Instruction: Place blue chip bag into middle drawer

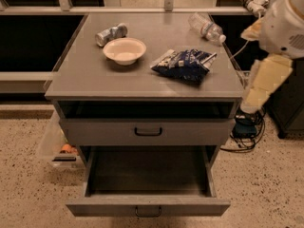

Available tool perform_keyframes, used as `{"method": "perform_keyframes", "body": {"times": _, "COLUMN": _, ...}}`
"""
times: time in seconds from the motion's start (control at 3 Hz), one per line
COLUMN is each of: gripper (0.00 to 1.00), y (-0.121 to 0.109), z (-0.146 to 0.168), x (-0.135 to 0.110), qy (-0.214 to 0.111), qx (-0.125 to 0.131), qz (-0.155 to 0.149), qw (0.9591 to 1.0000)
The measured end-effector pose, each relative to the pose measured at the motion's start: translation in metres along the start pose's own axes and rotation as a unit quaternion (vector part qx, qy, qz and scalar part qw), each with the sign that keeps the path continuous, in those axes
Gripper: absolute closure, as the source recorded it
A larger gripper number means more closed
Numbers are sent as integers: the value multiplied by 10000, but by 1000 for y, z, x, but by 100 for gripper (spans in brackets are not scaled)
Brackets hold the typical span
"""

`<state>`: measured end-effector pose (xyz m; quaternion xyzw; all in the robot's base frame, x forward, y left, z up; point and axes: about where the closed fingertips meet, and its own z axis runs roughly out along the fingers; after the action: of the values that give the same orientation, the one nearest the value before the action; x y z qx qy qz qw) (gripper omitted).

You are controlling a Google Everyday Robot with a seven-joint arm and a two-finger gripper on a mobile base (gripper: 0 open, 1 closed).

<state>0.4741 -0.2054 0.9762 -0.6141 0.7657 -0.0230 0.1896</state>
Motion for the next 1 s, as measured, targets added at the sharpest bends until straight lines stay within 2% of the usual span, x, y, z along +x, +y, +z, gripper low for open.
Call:
{"method": "perform_keyframes", "body": {"times": 0.33, "gripper": 0, "y": -43, "z": 21, "x": -26, "qy": -464, "qx": 63, "qz": -111, "qw": 9988}}
{"method": "perform_keyframes", "body": {"times": 0.67, "gripper": 0, "y": -72, "z": 41, "x": -44, "qy": -827, "qx": 194, "qz": -77, "qw": 9964}}
{"method": "perform_keyframes", "body": {"times": 1.0, "gripper": 0, "y": -88, "z": 78, "x": -59, "qy": -1251, "qx": 152, "qz": 18, "qw": 9920}}
